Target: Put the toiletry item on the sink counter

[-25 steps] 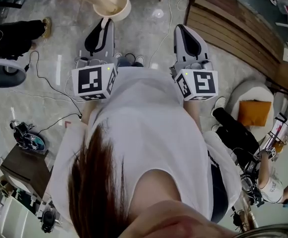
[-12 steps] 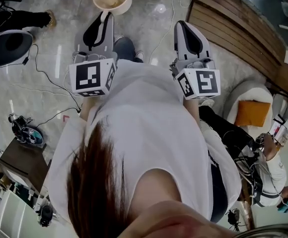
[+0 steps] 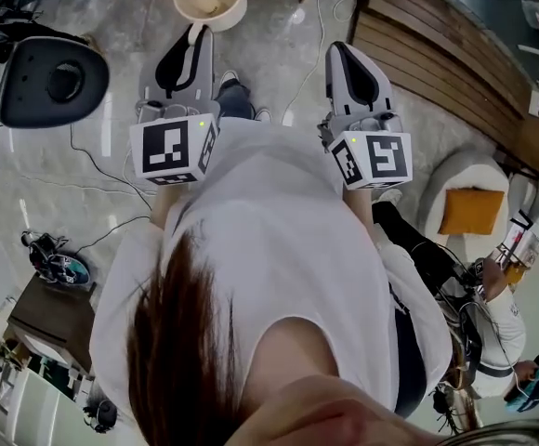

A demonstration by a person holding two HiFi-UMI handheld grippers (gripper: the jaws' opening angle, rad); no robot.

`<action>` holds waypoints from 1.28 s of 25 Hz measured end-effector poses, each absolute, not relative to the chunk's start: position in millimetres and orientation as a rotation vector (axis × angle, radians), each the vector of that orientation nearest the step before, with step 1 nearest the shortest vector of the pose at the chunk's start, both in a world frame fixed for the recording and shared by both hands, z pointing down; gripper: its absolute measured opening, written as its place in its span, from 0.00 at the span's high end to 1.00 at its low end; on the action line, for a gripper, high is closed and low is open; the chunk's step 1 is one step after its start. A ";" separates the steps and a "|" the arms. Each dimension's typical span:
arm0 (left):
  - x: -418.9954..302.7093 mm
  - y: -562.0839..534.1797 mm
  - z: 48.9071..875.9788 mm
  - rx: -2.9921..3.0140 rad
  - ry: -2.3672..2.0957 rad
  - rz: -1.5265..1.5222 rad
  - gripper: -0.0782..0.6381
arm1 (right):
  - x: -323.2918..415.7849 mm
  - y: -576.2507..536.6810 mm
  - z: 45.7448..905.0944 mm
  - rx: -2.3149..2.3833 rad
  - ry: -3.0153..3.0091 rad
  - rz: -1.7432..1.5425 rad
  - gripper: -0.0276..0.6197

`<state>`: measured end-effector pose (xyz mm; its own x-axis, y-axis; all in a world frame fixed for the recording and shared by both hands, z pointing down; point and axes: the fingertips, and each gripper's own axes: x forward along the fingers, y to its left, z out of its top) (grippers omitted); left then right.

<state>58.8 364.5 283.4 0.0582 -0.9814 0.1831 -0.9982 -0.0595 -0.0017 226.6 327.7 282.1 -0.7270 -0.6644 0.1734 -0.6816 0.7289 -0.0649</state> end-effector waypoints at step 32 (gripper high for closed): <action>-63.0 229.9 279.6 2.259 -2.021 0.197 0.82 | 127.5 199.7 291.6 1.240 -2.681 0.221 0.95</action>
<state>-63.0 229.9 279.6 0.1085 -0.9802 0.1658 -0.9937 -0.1115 -0.0087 127.5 199.7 291.6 -0.6365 -0.7382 0.2233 -0.7648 0.6415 -0.0591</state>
